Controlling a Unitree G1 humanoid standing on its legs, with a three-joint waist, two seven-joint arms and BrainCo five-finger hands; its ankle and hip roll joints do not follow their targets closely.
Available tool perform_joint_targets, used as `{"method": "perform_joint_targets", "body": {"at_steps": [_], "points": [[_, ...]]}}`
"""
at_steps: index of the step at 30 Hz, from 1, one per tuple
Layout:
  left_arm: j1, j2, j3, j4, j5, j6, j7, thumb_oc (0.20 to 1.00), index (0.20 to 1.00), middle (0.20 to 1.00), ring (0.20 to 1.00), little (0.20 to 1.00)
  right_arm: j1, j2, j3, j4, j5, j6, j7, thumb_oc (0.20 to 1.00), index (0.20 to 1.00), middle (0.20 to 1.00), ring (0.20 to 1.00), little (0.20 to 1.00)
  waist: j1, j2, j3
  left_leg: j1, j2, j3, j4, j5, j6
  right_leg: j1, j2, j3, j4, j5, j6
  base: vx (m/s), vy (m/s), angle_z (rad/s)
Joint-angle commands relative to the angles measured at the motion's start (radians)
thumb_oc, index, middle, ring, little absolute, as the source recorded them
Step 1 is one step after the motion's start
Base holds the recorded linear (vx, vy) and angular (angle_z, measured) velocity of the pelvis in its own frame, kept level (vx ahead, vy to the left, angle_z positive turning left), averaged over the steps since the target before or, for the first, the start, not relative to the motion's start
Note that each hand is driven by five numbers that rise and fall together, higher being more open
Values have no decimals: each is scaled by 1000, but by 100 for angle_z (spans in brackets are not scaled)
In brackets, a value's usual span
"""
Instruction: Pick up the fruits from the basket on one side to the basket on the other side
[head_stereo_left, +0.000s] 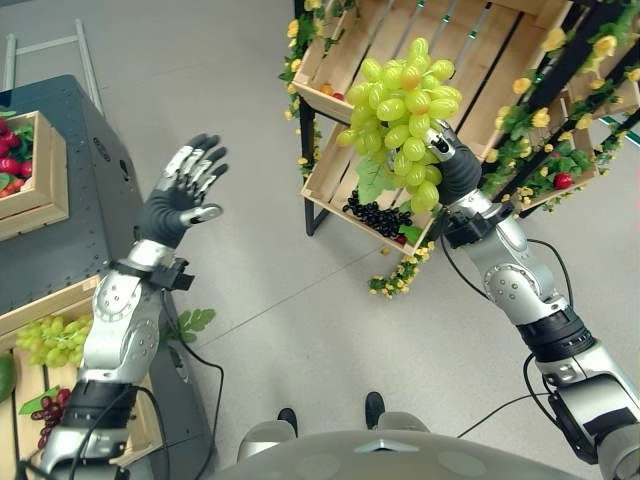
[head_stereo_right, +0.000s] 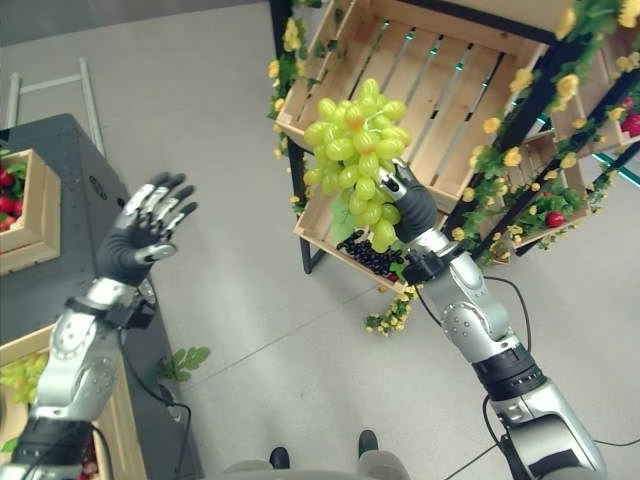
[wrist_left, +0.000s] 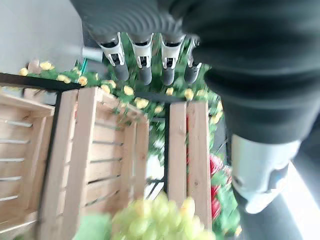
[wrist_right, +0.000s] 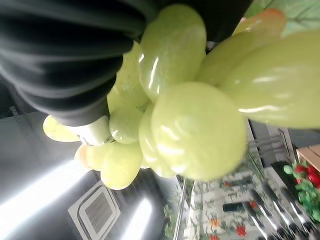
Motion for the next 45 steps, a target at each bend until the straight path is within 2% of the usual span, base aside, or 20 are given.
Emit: {"method": "perform_joint_targets", "body": {"at_steps": [1, 6, 11, 19, 22, 26, 27, 33, 39, 45], "points": [[31, 16, 14, -66, -90, -55, -11, 1000, 1000, 1000, 1000, 1000, -41, 36, -87, 13, -4, -96, -14, 200, 200, 200, 200, 200, 32, -55, -129, -74, -45, -34, 25, 22, 20, -20, -28, -22, 56, -13, 51, 47, -72, -5], [7, -50, 6, -61, -156, -70, -3, 1000, 1000, 1000, 1000, 1000, -95, 14, -123, 147, -26, -122, -80, 200, 200, 200, 200, 200, 43, -69, -137, -64, -30, -64, 18, 27, 3, 17, -11, -48, 34, -26, 32, 26, -76, 17], [0, -67, -18, -74, -196, -66, 4, 1000, 1000, 1000, 1000, 1000, -178, -20, -134, 265, -28, -135, -137, 200, 200, 200, 200, 200, 52, -74, -138, -68, -24, -78, 18, 31, -5, 24, -2, -61, 26, -28, 23, 4, -36, 14], [18, -32, -46, -84, -215, -54, 14, 1000, 1000, 1000, 1000, 1000, -376, -122, -101, 530, -15, -130, -194, 200, 200, 200, 200, 200, 73, -81, -129, -73, -9, -94, 14, 43, -19, 31, 11, -78, 15, -25, 17, -4, -17, 11], [27, -24, -60, -95, -223, -46, 6, 1000, 1000, 1000, 1000, 1000, -423, -140, -81, 573, -29, -124, -206, 200, 200, 200, 200, 200, 79, -83, -124, -76, -3, -97, 13, 47, -23, 29, 16, -82, 14, -25, 16, -14, -9, 6], [36, -5, -64, -98, -230, -43, 4, 1000, 1000, 1000, 1000, 1000, -523, -191, -44, 719, -62, -111, -224, 200, 200, 200, 200, 200, 91, -88, -113, -81, 3, -101, 13, 52, -28, 28, 22, -89, 11, -24, 16, -9, -4, 1], [41, 4, -72, -108, -245, -39, 3, 1000, 1000, 1000, 1000, 1000, -582, -209, -24, 811, -69, -105, -244, 200, 200, 200, 200, 200, 98, -91, -104, -85, 6, -104, 14, 55, -30, 25, 24, -91, 10, -21, 15, -35, -17, 2], [39, 43, -81, -121, -259, -29, 0, 1000, 1000, 1000, 1000, 1000, -729, -271, 44, 986, -142, -84, -295, 200, 200, 200, 200, 200, 110, -93, -86, -104, 10, -117, 10, 65, -35, 13, 26, -100, 7, -17, 19, -31, -4, 5], [35, 60, -100, -133, -263, -29, -8, 1000, 1000, 1000, 1000, 1000, -826, -320, 115, 1079, -194, -70, -300, 200, 200, 200, 200, 200, 115, -82, -64, -125, 10, -129, 11, 77, -40, -3, 26, -108, 6, -12, 19, -34, 6, 8], [22, 69, -109, -143, -264, -33, -5, 1000, 1000, 1000, 1000, 1000, -854, -325, 145, 1097, -214, -66, -306, 200, 200, 200, 200, 200, 116, -67, -40, -139, 10, -138, 10, 77, -46, -17, 28, -113, 5, -17, 18, -34, -4, 4]]}}
